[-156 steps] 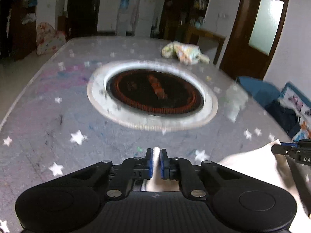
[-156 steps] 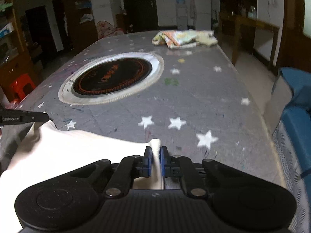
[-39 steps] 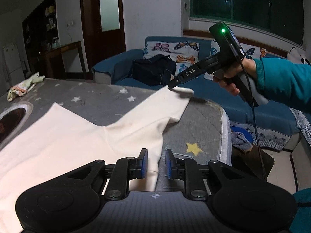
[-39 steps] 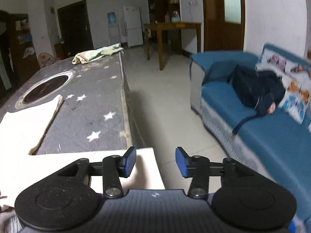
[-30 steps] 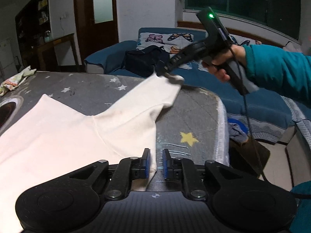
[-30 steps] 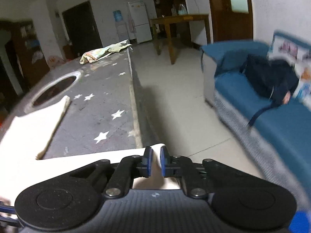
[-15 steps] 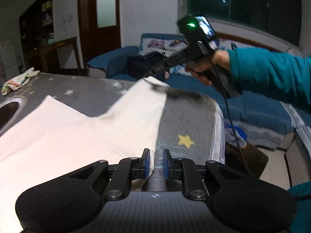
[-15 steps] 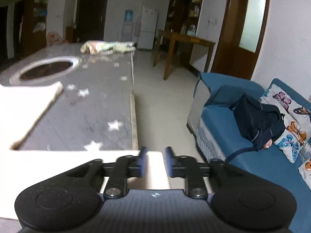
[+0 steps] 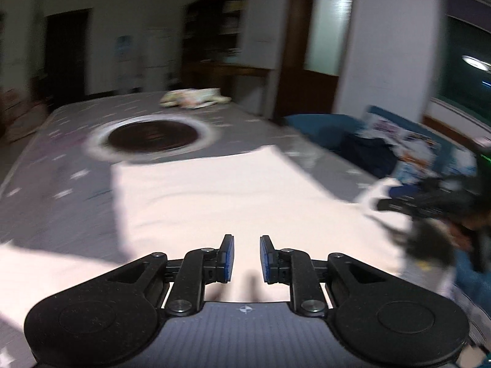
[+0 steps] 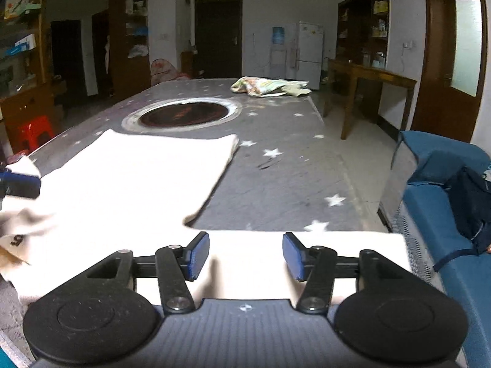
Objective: Fold clothes
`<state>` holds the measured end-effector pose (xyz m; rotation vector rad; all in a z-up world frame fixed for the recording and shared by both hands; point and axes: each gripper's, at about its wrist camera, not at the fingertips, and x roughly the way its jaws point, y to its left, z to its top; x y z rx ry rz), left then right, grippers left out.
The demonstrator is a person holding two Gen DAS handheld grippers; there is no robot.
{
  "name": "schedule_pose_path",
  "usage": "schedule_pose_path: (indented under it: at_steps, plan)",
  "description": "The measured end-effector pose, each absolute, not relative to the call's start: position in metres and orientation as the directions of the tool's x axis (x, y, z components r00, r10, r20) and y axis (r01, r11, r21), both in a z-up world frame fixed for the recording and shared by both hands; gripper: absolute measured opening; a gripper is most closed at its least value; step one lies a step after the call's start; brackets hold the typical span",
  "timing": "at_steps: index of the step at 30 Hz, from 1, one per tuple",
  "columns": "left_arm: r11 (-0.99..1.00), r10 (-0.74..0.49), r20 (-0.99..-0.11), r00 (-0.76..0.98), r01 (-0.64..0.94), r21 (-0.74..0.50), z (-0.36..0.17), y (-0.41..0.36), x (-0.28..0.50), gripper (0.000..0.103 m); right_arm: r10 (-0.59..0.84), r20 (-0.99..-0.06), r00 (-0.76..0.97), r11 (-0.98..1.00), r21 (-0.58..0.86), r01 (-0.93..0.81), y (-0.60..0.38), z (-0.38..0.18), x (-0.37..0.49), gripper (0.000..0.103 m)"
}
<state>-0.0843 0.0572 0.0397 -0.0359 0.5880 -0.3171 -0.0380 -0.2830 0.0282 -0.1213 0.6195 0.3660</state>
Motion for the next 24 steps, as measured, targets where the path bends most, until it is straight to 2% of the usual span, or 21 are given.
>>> schedule_pose_path:
  at_steps: [4,11,15,19,24]
  plan:
    - [0.971,-0.234,-0.560,0.795,0.165,-0.171,0.029,0.094,-0.074,0.020,0.297,-0.602,0.741,0.940,0.047,-0.339,-0.283,0.018,-0.037,0.057]
    - [0.977,-0.180,-0.584,0.791,0.077,-0.198,0.012,0.124,-0.080,0.018,0.293,-0.591,0.751,0.945,0.059,-0.323,-0.281,0.008,-0.040,0.073]
    - [0.978,-0.166,-0.586,0.793,0.059,-0.198,0.012,0.131,-0.092,0.018,0.290,-0.581,0.760,0.943,0.039,-0.330,-0.277,0.005,-0.041,0.081]
    - [0.987,-0.132,-0.589,0.797,0.053,-0.150,0.027,0.122,-0.091,0.018,0.293,-0.571,0.766,0.941,0.033,-0.336,-0.275,0.003,-0.043,0.082]
    - [0.975,-0.201,-0.546,0.814,0.108,-0.196,0.043,0.107,-0.078,0.018,0.295,-0.566,0.769,0.941,0.035,-0.335,-0.275,0.002,-0.043,0.084]
